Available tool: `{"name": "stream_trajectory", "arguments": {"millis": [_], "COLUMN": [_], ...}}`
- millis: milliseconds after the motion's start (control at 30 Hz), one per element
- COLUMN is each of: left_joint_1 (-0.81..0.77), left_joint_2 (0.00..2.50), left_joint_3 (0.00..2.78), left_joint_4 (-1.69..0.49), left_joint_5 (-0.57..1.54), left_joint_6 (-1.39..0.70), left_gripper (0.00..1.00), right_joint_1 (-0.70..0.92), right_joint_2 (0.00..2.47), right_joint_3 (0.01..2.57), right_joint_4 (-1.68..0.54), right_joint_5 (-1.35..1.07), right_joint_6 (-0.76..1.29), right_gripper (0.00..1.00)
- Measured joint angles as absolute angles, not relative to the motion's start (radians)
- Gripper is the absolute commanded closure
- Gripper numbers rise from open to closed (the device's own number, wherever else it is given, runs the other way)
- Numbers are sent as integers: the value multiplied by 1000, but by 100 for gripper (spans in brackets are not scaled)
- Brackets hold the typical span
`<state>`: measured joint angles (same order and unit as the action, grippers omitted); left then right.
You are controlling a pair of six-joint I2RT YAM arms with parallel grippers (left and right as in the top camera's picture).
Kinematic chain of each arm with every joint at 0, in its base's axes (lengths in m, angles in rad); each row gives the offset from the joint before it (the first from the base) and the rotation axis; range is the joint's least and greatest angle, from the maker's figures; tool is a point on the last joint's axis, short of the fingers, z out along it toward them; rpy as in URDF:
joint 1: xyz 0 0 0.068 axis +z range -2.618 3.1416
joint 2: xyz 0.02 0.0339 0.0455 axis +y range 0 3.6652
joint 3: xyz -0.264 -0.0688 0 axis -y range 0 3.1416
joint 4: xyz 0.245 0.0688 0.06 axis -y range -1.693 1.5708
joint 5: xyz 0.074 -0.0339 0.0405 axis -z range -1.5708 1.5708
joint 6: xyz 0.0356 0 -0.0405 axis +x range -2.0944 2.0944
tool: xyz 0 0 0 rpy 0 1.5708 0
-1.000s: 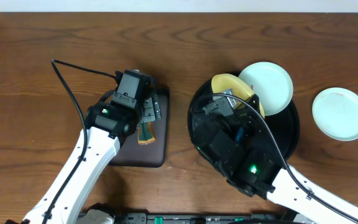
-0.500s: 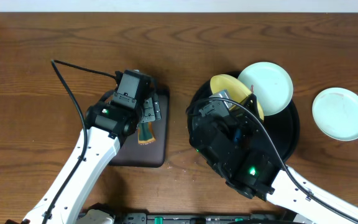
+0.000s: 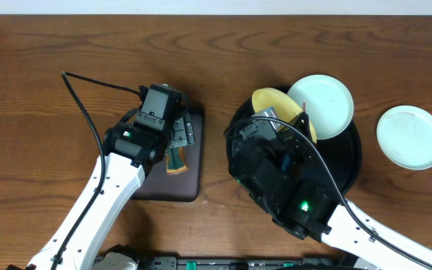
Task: Clean dirty plates on tray and stack at the side
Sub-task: 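Lift and tilt the yellow plate with the right gripper toward the right, then carry the yellow plate right and stack it on the blue plate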
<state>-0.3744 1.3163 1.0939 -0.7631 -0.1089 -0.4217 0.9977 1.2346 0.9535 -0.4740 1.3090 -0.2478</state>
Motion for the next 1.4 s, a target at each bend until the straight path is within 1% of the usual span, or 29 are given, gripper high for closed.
{"name": "stream_trajectory", "arguments": {"millis": [133,300,500,733,833,900,1033,1133,1233,1400], "left_joint_1": [-374,-374,-374,-374,-374,-374,-374,-374,-374,-375], "left_joint_2": [1316,1316,1316,1316,1316,1316,1316,1316,1316,1316], "left_joint_3": [1094,1094,1094,1094,1094,1094,1094,1094,1094,1094], "left_joint_4": [-763,-763,-764,-763,-763,-763,-764,-764,-763,-764], "left_joint_5": [-109,-109,-109,-109,-109,-109,-109,-109,-109,-109], "left_joint_6": [-422,-422,-421,-422,-422,-422,-422,-422,-422,-422], "left_gripper": [16,16,16,16,16,16,16,16,16,16], "right_joint_1": [998,994,875,868,856,820,653,469,242,-132], "right_joint_2": [1235,1235,1236,1236,1236,1236,1230,1204,1160,1138], "right_joint_3": [953,953,953,953,953,953,953,954,955,966], "right_joint_4": [-474,-477,-512,-533,-566,-585,-589,-588,-586,-588], "right_joint_5": [1299,1226,1085,1000,980,934,744,537,324,72], "right_joint_6": [-247,-221,-145,-144,-83,-17,126,210,295,378], "right_gripper": [99,99,99,99,99,99,99,99,99,99]}}
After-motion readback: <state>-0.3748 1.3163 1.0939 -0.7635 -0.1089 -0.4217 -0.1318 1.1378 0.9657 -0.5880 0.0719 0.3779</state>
